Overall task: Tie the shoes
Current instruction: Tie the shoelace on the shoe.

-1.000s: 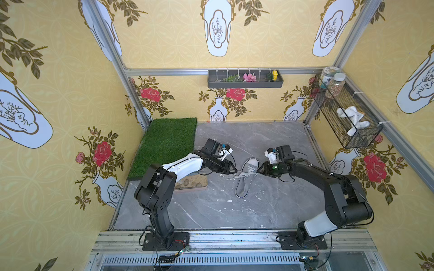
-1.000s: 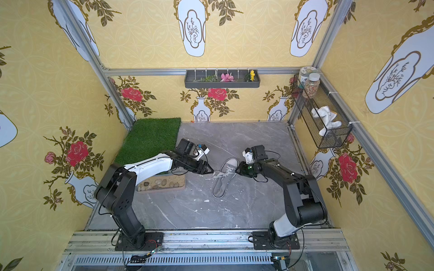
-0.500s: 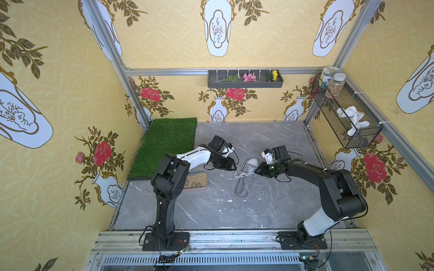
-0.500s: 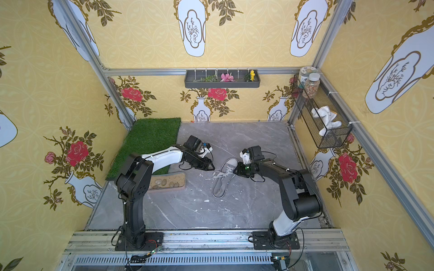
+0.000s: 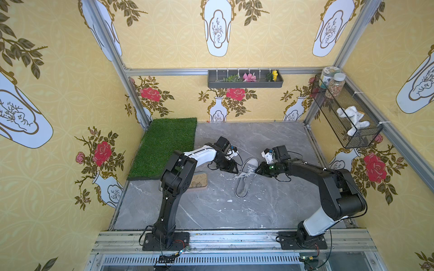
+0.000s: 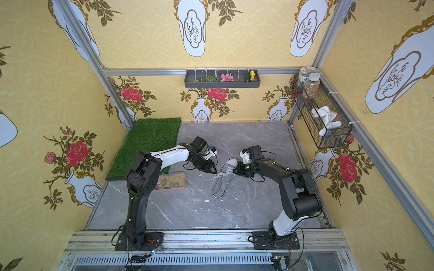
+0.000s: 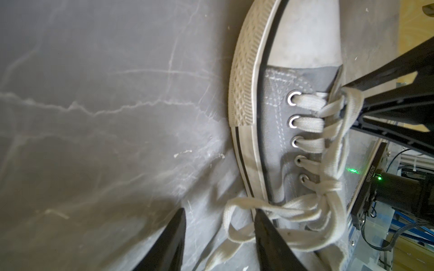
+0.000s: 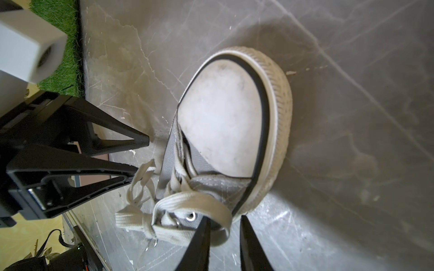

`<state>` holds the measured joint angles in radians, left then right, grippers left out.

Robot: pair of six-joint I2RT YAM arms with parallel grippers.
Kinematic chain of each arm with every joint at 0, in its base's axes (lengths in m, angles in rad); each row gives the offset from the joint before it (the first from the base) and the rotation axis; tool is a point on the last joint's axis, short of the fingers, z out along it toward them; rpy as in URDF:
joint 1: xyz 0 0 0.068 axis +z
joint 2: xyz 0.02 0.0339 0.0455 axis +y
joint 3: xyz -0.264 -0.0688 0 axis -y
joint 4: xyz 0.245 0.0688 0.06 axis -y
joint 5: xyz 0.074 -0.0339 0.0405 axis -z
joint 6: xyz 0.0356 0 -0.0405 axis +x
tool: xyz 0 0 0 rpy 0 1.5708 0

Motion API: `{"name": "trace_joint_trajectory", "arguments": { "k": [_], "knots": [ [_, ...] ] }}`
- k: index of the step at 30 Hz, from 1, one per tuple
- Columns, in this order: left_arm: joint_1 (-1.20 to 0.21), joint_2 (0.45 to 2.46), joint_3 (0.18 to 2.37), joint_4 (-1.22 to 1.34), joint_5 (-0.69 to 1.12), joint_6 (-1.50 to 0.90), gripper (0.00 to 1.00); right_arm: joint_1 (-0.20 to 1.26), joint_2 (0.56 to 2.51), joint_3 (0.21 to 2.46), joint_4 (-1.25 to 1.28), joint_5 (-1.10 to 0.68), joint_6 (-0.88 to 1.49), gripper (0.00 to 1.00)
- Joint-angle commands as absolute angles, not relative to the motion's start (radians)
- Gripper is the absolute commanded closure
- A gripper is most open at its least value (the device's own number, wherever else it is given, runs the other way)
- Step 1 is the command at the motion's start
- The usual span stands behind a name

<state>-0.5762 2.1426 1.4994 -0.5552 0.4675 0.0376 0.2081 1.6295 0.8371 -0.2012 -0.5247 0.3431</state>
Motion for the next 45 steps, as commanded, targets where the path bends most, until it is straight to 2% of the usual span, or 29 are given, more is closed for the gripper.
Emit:
{"name": "trace_joint_trajectory", "arguments": {
  "k": [1,5,16,20,24,37,45],
  "knots": [
    [-0.58,2.163,1.504,-0.575,0.498,0.051,0.53,0.209,1.637,0.844,-0.169,-0.526,0.347,0.76],
    [-0.586,2.182,1.527,-0.575,0.515,0.051,0.56,0.218,1.641,0.844,-0.163,-0.526,0.351,0.76],
    [-0.589,2.164,1.499,-0.552,0.576,0.048,0.72,0.219,1.629,0.839,-0.163,-0.511,0.347,0.88],
    [-0.589,2.155,1.486,-0.54,0.578,0.048,0.86,0.22,1.616,0.833,-0.161,-0.505,0.347,0.95],
    [-0.589,2.132,1.476,-0.532,0.563,0.037,1.0,0.218,1.605,0.828,-0.167,-0.496,0.345,0.99],
    [-0.588,2.069,1.418,-0.511,0.428,0.021,1.0,0.219,1.568,0.813,-0.215,-0.407,0.318,1.0],
    [-0.589,2.03,1.353,-0.47,0.357,0.038,1.0,0.244,1.522,0.803,-0.274,-0.294,0.289,1.0]
  ]
}}
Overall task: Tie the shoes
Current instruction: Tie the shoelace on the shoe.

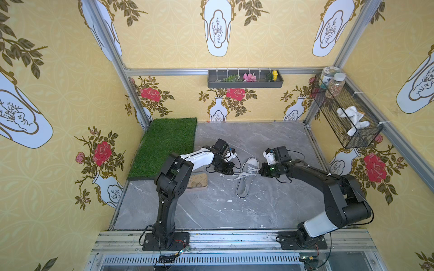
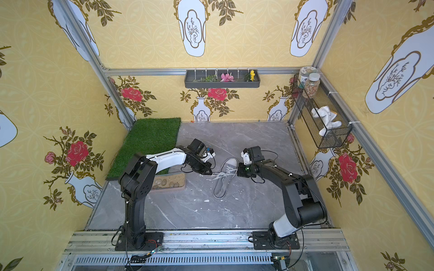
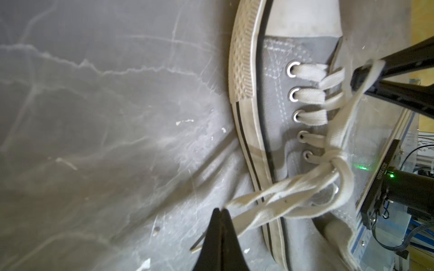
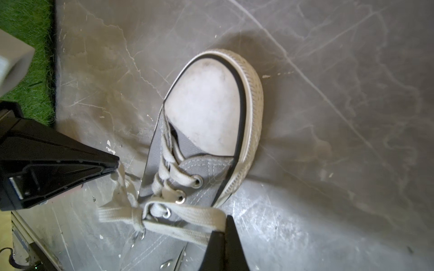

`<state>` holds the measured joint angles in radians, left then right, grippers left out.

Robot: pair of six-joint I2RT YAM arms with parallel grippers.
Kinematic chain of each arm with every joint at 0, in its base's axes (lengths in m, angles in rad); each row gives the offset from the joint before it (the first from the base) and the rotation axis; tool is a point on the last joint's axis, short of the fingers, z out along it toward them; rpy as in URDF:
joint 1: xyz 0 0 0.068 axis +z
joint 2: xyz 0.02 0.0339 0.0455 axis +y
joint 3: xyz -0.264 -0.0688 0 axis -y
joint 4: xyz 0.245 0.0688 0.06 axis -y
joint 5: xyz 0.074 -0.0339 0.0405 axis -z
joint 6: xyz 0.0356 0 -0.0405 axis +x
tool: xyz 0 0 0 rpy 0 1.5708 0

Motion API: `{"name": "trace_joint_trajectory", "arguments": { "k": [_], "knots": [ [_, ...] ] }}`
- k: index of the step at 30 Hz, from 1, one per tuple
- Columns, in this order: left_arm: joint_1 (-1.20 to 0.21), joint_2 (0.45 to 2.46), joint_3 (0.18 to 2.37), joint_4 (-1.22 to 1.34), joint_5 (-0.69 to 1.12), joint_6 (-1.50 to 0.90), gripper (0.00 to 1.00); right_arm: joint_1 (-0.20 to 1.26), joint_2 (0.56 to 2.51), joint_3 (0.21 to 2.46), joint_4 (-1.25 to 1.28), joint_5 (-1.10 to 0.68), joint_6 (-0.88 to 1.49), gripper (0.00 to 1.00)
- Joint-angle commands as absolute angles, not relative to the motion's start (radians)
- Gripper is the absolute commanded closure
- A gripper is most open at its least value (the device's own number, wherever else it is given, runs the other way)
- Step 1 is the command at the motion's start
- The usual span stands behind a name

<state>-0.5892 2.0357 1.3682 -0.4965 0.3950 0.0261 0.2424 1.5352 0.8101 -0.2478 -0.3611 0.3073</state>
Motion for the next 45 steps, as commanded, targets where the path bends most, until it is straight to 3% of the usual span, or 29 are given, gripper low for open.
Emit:
{"name": "trace_joint_trajectory", "arguments": {
  "k": [1,30,33,37,39,45],
  "knots": [
    [-0.589,2.029,1.349,-0.464,0.342,0.038,1.0,0.245,1.521,0.802,-0.276,-0.292,0.289,1.0],
    [-0.596,1.997,1.285,-0.405,0.146,0.015,1.0,0.155,1.443,0.663,-0.213,-0.278,0.428,1.0],
    [-0.595,1.991,1.287,-0.399,0.171,0.01,1.0,0.155,1.442,0.651,-0.182,-0.303,0.428,1.0],
    [-0.593,1.983,1.317,-0.395,0.349,-0.018,1.0,0.158,1.443,0.647,-0.133,-0.369,0.43,1.0],
    [-0.593,1.983,1.334,-0.396,0.401,-0.041,0.94,0.159,1.448,0.649,-0.119,-0.387,0.431,1.0],
    [-0.59,1.986,1.353,-0.43,0.43,-0.056,0.63,0.169,1.467,0.665,-0.117,-0.406,0.427,1.0]
  ]
}}
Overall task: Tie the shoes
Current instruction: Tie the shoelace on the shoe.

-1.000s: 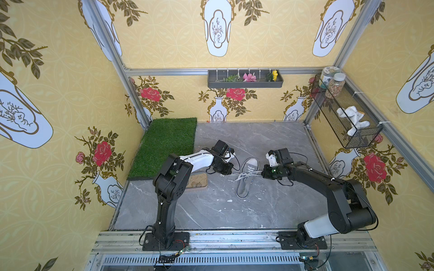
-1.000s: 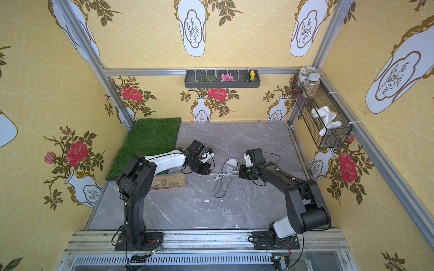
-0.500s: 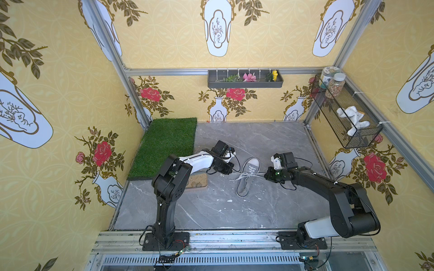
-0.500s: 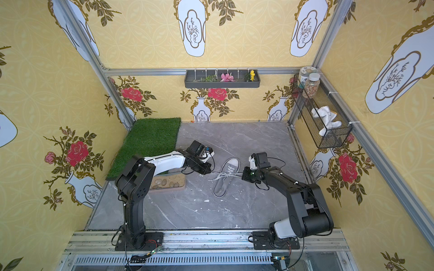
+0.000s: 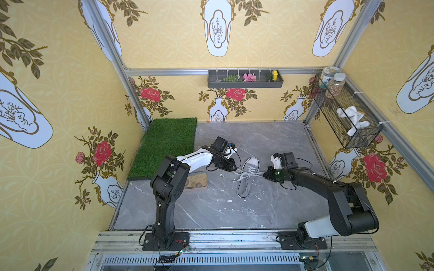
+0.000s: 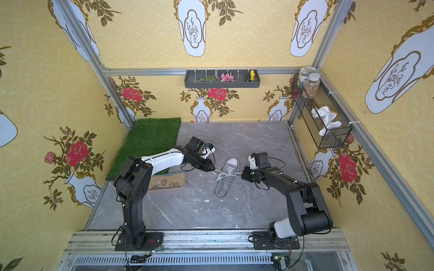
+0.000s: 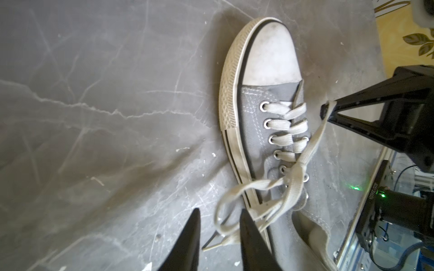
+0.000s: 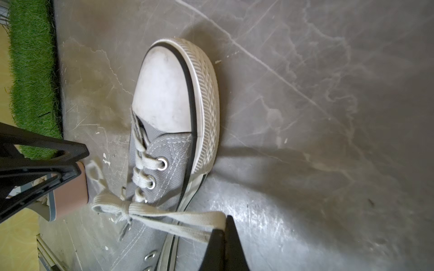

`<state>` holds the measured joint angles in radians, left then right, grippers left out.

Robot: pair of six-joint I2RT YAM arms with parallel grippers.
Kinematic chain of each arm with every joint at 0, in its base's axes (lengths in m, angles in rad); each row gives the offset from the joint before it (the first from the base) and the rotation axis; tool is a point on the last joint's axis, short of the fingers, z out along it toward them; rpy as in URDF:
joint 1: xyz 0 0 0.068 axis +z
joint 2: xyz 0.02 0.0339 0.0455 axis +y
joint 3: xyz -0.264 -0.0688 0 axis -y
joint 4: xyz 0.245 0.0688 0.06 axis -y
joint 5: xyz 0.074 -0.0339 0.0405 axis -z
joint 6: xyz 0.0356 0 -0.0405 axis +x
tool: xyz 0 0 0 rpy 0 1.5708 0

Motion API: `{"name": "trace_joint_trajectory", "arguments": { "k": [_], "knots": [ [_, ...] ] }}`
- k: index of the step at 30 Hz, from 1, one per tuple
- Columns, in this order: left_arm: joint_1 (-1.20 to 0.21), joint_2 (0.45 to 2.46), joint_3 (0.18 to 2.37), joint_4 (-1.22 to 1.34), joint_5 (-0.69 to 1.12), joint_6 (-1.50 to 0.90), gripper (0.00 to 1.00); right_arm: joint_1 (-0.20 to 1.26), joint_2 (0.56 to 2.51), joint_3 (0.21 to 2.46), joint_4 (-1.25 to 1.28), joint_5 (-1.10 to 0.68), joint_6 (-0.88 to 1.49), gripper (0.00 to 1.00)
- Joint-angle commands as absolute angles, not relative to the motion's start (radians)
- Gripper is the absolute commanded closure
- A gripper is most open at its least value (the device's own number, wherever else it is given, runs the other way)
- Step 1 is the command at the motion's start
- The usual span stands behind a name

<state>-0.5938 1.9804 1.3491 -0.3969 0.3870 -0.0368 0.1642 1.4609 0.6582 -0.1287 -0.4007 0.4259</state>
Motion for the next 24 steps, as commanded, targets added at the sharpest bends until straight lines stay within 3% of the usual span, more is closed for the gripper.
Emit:
{"name": "trace_joint_trajectory", "arguments": {
  "k": [1,8,24],
  "knots": [
    [-0.586,1.989,1.353,-0.433,0.436,-0.066,0.59,0.171,1.467,0.667,-0.115,-0.408,0.427,1.0],
    [-0.57,2.017,1.337,-0.405,0.515,-0.092,0.42,0.18,1.473,0.682,-0.126,-0.407,0.42,1.0],
    [-0.62,2.139,1.463,-0.513,0.392,0.124,0.47,0.184,1.481,0.701,-0.134,-0.427,0.414,1.0]
  ]
}}
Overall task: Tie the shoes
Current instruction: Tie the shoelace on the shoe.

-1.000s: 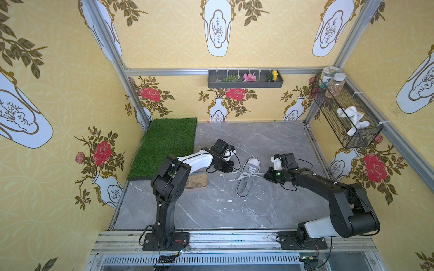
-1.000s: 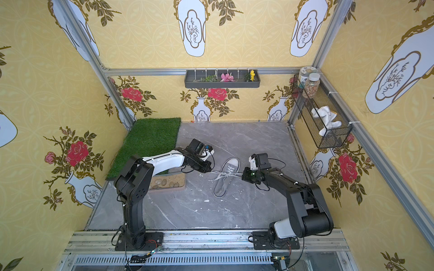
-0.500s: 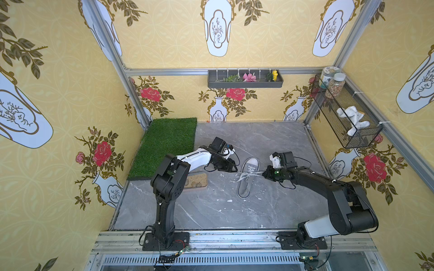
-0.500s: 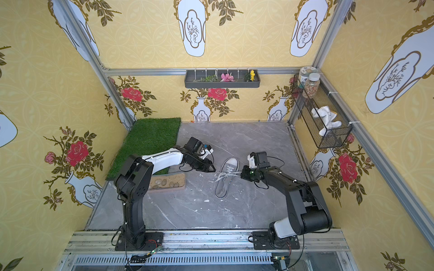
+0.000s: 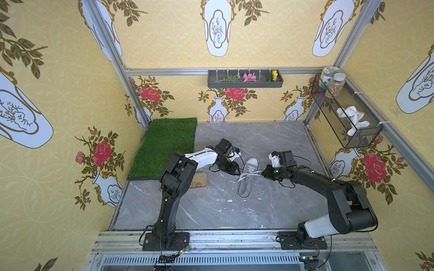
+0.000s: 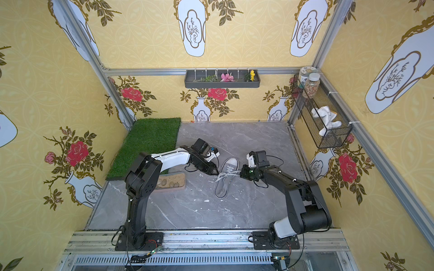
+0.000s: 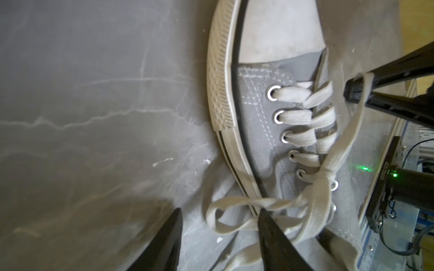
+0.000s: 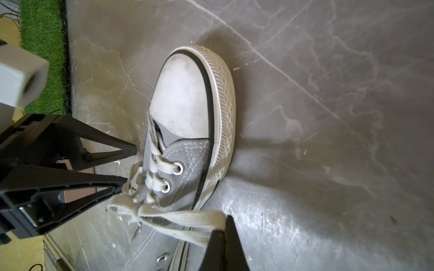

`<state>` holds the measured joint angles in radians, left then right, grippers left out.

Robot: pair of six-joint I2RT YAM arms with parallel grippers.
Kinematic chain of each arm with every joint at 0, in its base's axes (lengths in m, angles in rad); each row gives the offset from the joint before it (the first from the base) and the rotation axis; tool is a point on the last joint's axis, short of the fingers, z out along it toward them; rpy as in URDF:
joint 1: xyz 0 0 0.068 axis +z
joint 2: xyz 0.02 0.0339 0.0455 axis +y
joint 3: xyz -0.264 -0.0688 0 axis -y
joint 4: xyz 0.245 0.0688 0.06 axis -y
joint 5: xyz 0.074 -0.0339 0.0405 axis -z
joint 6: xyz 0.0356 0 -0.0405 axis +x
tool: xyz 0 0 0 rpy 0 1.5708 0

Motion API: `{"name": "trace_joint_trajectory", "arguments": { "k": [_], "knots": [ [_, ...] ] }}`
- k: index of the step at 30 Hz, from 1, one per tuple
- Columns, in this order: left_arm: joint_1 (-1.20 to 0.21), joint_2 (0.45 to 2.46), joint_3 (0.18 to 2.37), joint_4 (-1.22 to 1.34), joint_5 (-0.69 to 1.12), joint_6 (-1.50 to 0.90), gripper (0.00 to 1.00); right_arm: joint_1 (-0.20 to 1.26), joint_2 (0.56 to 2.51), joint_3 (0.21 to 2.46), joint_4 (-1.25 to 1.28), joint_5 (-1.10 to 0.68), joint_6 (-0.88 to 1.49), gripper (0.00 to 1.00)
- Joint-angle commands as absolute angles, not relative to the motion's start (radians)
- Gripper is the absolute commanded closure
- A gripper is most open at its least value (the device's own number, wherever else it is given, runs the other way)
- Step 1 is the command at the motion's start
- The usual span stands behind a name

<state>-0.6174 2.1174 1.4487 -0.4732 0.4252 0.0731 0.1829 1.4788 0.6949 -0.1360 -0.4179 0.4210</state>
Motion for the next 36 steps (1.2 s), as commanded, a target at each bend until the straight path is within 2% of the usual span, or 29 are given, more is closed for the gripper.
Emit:
{"name": "trace_joint_trajectory", "arguments": {
  "k": [1,4,11,20,25,30,35,36],
  "knots": [
    [-0.624,2.145,1.475,-0.523,0.388,0.133,0.47,0.183,1.484,0.702,-0.135,-0.428,0.414,1.0],
    [-0.629,2.16,1.489,-0.536,0.364,0.143,0.48,0.186,1.488,0.706,-0.133,-0.437,0.413,1.0],
    [-0.637,2.168,1.508,-0.537,0.351,0.16,0.57,0.186,1.492,0.71,-0.13,-0.445,0.411,1.0],
    [-0.675,2.14,1.466,-0.547,0.221,0.349,0.53,0.186,1.503,0.709,-0.121,-0.464,0.413,1.0],
    [-0.682,2.185,1.513,-0.581,0.191,0.39,0.57,0.186,1.502,0.703,-0.122,-0.472,0.414,1.0],
    [-0.706,2.19,1.511,-0.562,0.143,0.406,0.71,0.186,1.501,0.709,-0.126,-0.472,0.41,1.0],
    [-0.705,2.135,1.453,-0.492,0.151,0.371,1.0,0.186,1.498,0.707,-0.12,-0.467,0.419,1.0],
    [-0.705,2.122,1.444,-0.482,0.149,0.362,1.0,0.185,1.491,0.703,-0.12,-0.46,0.421,1.0]
  ]
}}
